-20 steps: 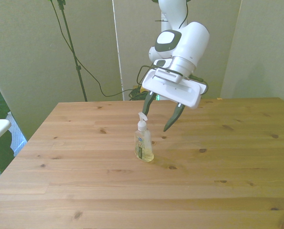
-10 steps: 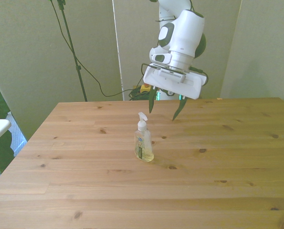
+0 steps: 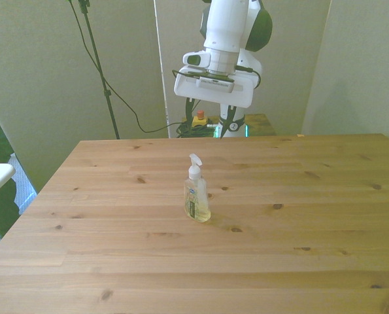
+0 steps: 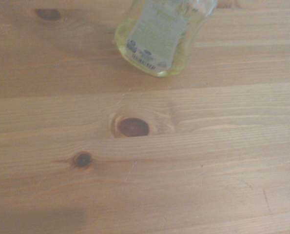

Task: Stand the sanitizer

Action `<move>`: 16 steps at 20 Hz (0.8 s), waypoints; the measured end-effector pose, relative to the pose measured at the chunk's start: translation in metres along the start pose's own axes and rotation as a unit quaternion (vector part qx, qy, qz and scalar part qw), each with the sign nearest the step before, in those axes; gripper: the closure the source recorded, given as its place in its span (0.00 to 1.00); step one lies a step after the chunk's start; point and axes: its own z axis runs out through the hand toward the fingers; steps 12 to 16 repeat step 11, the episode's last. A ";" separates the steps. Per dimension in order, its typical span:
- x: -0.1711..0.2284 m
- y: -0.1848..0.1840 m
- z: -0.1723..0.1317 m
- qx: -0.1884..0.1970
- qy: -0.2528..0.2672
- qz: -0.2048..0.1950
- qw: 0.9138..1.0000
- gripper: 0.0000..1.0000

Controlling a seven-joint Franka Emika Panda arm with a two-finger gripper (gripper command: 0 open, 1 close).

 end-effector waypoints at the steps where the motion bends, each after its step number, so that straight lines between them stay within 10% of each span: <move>1: -0.003 0.001 0.001 -0.003 -0.001 -0.003 1.000 0.00; 16: -0.032 0.071 0.014 -0.005 -0.030 -0.016 0.999 0.00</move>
